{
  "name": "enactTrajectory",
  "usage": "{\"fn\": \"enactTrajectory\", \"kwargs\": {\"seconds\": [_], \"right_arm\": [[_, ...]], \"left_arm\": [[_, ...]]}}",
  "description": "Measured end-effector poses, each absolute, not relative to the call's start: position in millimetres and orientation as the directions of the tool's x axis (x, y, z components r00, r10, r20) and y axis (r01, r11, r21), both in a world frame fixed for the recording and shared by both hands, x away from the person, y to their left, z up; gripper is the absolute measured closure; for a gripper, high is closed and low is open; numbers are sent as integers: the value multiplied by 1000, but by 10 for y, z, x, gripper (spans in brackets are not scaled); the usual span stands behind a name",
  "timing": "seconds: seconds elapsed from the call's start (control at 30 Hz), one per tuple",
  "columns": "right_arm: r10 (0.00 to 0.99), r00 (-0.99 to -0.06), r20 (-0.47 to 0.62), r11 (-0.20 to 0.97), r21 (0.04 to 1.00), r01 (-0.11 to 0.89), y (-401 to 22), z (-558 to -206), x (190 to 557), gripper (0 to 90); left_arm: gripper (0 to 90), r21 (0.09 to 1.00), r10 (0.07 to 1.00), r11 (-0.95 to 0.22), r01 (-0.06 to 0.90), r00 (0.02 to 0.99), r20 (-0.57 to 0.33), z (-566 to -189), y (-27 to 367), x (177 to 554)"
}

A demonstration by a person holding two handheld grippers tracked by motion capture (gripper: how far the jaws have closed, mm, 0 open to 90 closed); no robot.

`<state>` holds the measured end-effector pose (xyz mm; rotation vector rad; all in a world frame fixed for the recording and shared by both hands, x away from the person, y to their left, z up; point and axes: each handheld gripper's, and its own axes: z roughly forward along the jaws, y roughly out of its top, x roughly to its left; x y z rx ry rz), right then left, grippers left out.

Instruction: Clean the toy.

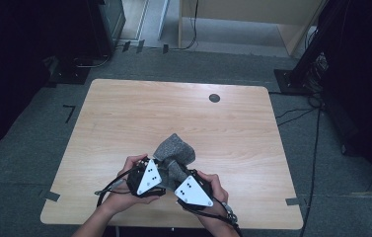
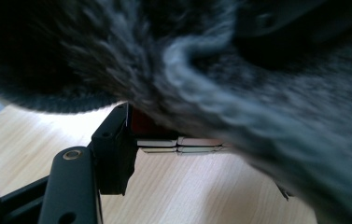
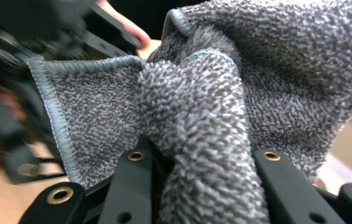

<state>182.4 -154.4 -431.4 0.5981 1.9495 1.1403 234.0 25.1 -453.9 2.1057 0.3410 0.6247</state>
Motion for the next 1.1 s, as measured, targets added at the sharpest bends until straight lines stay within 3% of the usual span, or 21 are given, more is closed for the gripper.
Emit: {"fn": "enactTrajectory", "kwargs": {"seconds": [0.2, 0.37, 0.43, 0.67, 0.8, 0.87, 1.03, 1.1], "right_arm": [[806, -486, -338, 434, 896, 96, -1740, -4316, 1938, 705], [688, -605, -402, 485, 874, -29, -1565, -4324, 1818, 698], [679, -591, -436, 519, 854, -34, -1528, -4340, 1815, 696], [837, -484, -253, 348, 931, 114, -1950, -4218, 1996, 701], [810, -573, -128, 216, 973, 88, -2050, -4148, 1987, 699], [785, -612, -97, 206, 972, 111, -2028, -4181, 2007, 697], [816, -577, -32, 217, 943, 254, -2092, -4366, 2169, 700], [817, -576, -1, 183, 949, 258, -2122, -4355, 2167, 699]], "left_arm": [[342, 822, 451, -569, 23, 844, 289, -4565, 254, 2358], [342, 835, 449, -550, 16, 849, 279, -4550, 254, 2342], [342, 833, 448, -553, 8, 846, 289, -4546, 266, 2339], [343, 885, 440, -466, 12, 870, 220, -4510, 382, 2374], [342, 918, 417, -397, -13, 888, 193, -4473, 450, 2357], [342, 934, 407, -357, -18, 897, 172, -4443, 485, 2349], [342, 955, 417, -296, 6, 900, 124, -4390, 581, 2385], [343, 952, 423, -305, 10, 897, 126, -4400, 586, 2397]]}}
